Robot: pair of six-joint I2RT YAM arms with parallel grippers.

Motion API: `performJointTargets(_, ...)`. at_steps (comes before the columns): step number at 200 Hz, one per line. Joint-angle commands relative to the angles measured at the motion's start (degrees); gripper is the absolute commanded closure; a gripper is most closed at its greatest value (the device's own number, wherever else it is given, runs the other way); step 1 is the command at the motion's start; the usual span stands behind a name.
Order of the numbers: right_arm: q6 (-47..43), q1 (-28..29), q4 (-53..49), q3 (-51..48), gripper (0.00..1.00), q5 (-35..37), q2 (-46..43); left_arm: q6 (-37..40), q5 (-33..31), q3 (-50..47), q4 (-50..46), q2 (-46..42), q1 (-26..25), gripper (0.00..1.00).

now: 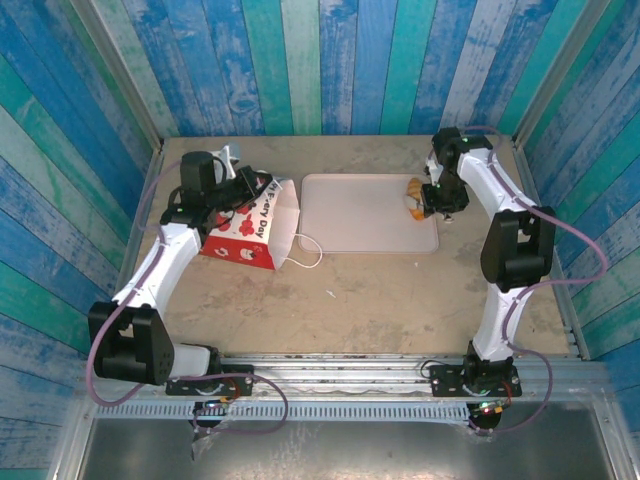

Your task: Take the fake bread out of the paper bag

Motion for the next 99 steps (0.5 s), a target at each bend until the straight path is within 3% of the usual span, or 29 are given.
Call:
performJointTargets(1,-0.65,-0.41,-1.52,1.31,0.47,0.29,-1.91,-0.01,0.76,1.18,1.16,2.00,0.15,1.00)
performJointTargets(99,-1.28,-0.37,-1.41,0.93,0.47,2.49,-3.13,0.39,0.84,1.27,0.91,1.58,0.11,1.00)
